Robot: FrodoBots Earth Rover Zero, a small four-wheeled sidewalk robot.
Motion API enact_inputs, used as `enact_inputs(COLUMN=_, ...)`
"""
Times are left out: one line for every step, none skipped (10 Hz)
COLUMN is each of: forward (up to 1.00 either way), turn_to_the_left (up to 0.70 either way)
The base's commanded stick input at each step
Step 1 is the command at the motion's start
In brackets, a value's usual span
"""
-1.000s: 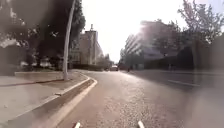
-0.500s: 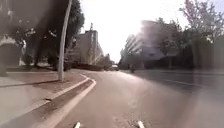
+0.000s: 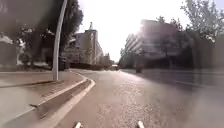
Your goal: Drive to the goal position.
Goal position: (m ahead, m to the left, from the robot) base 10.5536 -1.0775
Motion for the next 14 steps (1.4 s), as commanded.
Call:
enact_inputs(forward=0.70, turn_to_the_left=0.00)
enact_inputs(forward=0.70, turn_to_the_left=0.00)
enact_inputs(forward=0.70, turn_to_the_left=0.00)
enact_inputs(forward=0.70, turn_to_the_left=0.00)
enact_inputs(forward=0.70, turn_to_the_left=0.00)
enact_inputs(forward=0.70, turn_to_the_left=0.00)
enact_inputs(forward=0.70, turn_to_the_left=0.00)
enact_inputs(forward=0.70, turn_to_the_left=0.00)
enact_inputs(forward=0.70, turn_to_the_left=0.00)
enact_inputs(forward=0.70, turn_to_the_left=0.00)
enact_inputs(forward=0.70, turn_to_the_left=0.00)
enact_inputs(forward=0.70, turn_to_the_left=0.00)
enact_inputs(forward=0.70, turn_to_the_left=0.00)
enact_inputs(forward=0.70, turn_to_the_left=0.00)
